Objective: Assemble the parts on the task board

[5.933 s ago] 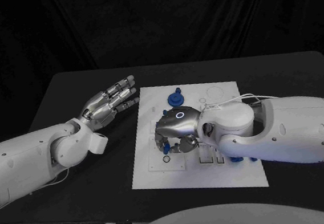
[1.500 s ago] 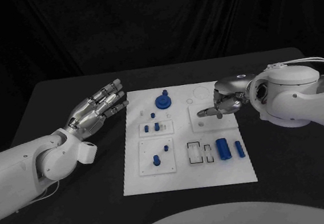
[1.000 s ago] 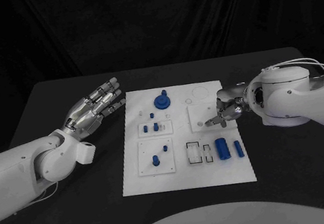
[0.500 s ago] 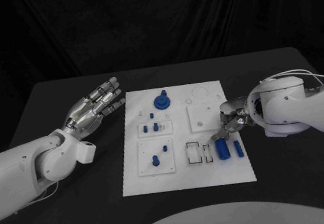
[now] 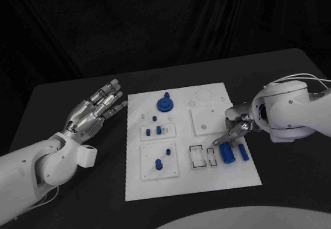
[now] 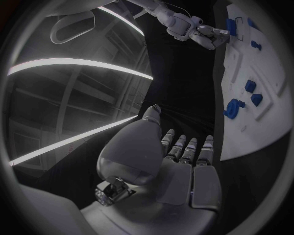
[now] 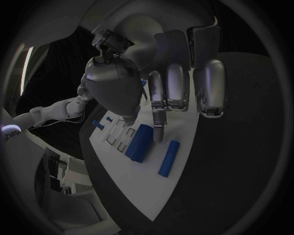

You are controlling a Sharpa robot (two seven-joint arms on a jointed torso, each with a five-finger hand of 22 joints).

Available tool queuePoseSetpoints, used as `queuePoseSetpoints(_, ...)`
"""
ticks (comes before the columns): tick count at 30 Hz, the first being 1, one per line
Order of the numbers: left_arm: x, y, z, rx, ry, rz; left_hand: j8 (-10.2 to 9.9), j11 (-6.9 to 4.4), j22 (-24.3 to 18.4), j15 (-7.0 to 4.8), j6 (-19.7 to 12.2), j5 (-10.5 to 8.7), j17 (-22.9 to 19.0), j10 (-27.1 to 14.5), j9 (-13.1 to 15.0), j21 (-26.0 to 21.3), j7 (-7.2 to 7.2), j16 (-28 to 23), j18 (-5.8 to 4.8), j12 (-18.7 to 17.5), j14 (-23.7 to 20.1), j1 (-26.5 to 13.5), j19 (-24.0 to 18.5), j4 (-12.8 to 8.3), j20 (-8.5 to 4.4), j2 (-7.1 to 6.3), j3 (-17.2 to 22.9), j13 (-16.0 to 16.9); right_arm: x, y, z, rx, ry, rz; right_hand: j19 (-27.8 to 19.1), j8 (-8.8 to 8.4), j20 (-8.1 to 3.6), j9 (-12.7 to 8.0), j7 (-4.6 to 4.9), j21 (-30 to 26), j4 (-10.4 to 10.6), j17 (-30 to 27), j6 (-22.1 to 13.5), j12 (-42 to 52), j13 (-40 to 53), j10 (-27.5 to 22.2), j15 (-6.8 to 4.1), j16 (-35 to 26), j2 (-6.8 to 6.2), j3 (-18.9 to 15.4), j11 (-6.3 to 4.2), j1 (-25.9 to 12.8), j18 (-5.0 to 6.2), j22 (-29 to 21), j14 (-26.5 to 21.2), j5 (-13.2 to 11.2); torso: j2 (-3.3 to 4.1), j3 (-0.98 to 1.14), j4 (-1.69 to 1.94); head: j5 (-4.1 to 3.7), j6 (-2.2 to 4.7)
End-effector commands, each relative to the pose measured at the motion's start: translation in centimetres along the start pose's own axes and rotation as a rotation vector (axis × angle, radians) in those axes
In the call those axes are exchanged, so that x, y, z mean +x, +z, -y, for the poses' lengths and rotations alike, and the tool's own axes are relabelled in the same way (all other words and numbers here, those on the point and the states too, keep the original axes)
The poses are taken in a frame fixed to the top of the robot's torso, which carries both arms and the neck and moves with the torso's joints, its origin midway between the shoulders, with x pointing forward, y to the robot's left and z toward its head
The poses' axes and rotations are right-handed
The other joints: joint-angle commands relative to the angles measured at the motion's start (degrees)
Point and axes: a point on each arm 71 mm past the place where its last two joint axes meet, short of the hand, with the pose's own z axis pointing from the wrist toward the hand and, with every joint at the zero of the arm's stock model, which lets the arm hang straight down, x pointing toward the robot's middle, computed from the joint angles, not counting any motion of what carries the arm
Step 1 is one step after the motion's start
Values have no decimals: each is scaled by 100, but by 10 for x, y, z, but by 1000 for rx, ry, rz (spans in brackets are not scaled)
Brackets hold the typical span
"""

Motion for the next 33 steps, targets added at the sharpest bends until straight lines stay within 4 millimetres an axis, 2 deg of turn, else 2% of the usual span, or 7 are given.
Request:
queuePoseSetpoints(1,0,0,1,19,-7,1,35,29,4,-48,26,33,1,6,4,-8,11,29,60,10,-6,5,7,-13,-22,27,-30,5,3,1,1,18,4,-8,249,-10,-16,12,24,-49,9,1508,-18,14,1508,599,-21,15,14,-17,-33,-54,62,1249,585,-23,7,0,2,7,-1)
queuePoseSetpoints(9,0,1,-1,7,-10,-3,35,33,14,-45,27,36,1,-3,4,-4,13,29,61,3,-7,7,14,-15,-16,28,-30,2,5,5,-3,10,19,6,227,-26,-9,85,31,-95,-1,1508,-69,14,1508,599,-8,15,24,-36,-27,-57,73,1233,585,11,15,1,1,-6,-1)
queuePoseSetpoints(11,0,0,-1,6,-11,-3,34,35,17,-43,29,40,1,-9,4,-3,17,30,61,0,-7,10,17,-18,-11,29,-29,1,6,6,-3,11,17,2,245,-10,-1,259,27,-68,-97,1508,-126,14,1508,599,1,15,13,-13,-36,135,64,1245,585,320,14,1,2,-4,-1)
queuePoseSetpoints(17,0,0,-1,2,-12,-3,35,36,27,-42,34,41,1,-8,5,0,18,30,61,2,-7,11,23,-19,-9,30,-29,1,11,9,-2,19,-4,-36,222,9,7,542,42,-129,-153,1508,-278,14,1508,599,9,15,-3,-26,-33,257,78,1225,585,758,11,0,1,4,-1)
queuePoseSetpoints(22,0,-1,-2,-1,-14,-4,36,37,38,-36,39,46,3,-12,5,5,24,35,62,1,-4,11,32,-19,2,34,-28,0,15,12,-3,23,-15,-59,252,202,0,1153,35,-93,-322,1508,-543,14,1508,599,1,15,-15,46,-38,513,67,1242,585,1752,10,-2,3,13,-1)
queuePoseSetpoints(27,0,-1,-2,-4,-16,-7,37,39,46,-29,45,48,4,-14,6,8,29,38,63,1,-1,10,40,-18,11,37,-29,0,15,13,-3,22,-10,-55,259,452,-17,1864,30,-98,-597,1508,-972,14,1508,599,-14,15,-133,286,-49,881,66,1243,585,2999,11,0,3,16,-1)
queuePoseSetpoints(33,0,-1,-3,-6,-17,-9,37,40,47,-22,45,53,4,-16,5,10,33,42,63,1,1,9,43,-18,19,40,-29,-1,14,12,-4,14,17,-23,264,564,-39,2263,-10,-99,-739,1508,-1162,14,1508,599,-42,15,-232,659,-83,1098,66,1245,585,4148,14,1,3,14,-1)
